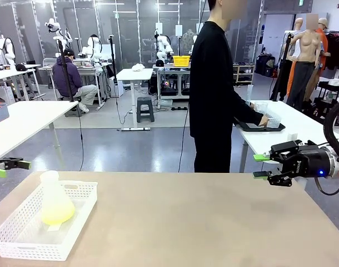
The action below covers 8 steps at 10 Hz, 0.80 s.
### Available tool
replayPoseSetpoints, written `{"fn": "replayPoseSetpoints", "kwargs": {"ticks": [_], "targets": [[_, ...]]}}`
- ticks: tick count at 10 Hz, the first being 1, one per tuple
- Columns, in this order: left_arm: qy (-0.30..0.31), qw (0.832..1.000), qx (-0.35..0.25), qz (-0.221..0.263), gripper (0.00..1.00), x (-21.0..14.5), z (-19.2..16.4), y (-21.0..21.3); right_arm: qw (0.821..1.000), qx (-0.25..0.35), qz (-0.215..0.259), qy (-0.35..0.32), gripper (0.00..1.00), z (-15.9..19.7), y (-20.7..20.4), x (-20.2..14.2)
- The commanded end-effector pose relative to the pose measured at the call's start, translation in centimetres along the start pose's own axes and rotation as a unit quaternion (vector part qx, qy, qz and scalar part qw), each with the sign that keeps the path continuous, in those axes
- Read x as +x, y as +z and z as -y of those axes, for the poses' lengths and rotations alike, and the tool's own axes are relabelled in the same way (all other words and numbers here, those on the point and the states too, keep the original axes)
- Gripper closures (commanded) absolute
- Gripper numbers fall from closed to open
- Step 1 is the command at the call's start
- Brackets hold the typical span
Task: Prepare the solutions needed for the experiment.
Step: When the human places the Big flask in the center of the table, pick up the Big flask and place it in the left Organizing basket.
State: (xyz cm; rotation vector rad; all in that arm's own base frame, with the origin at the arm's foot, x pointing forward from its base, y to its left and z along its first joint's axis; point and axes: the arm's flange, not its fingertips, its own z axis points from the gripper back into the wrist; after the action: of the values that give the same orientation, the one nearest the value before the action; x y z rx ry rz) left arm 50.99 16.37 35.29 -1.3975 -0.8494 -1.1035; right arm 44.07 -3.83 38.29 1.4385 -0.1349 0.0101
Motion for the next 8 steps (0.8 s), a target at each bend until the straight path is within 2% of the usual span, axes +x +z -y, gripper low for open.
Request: {"fn": "replayPoseSetpoints", "kwargs": {"ticks": [1, 3, 4, 5, 6, 7, 8], "targets": [[0.112, 0.993, -0.012, 0.02, 0.0, 3.3, 2.4, -0.1, 1.0, 0.003, -0.002, 0.002, 0.38, -0.1, 0.0, 0.1], [0.207, 0.977, -0.051, 0.002, 0.0, 4.7, 4.8, -0.3, 1.0, 0.003, -0.002, 0.002, 0.38, -0.1, 0.0, 0.1], [0.253, 0.966, -0.051, -0.025, 0.0, 5.1, 5.6, -0.6, 1.0, 0.003, -0.002, 0.002, 0.38, -0.1, 0.0, 0.1], [0.286, 0.956, -0.054, -0.03, 0.0, 5.2, 6.1, -1.1, 1.0, 0.003, -0.002, 0.002, 0.38, -0.1, 0.0, 0.1], [0.301, 0.952, -0.054, -0.023, 0.0, 5.1, 6.4, -1.4, 1.0, 0.003, -0.002, 0.002, 0.38, -0.1, 0.0, 0.1], [0.253, 0.966, -0.044, -0.013, 0.0, 4.5, 4.9, -1.9, 1.0, 0.003, -0.002, 0.002, 0.38, -0.1, 0.0, 0.1], [0.253, 0.966, -0.044, -0.013, 0.0, 4.5, 4.9, -1.9, 1.0, 0.003, -0.002, 0.002, 0.38, -0.1, 0.0, 0.1]]}}
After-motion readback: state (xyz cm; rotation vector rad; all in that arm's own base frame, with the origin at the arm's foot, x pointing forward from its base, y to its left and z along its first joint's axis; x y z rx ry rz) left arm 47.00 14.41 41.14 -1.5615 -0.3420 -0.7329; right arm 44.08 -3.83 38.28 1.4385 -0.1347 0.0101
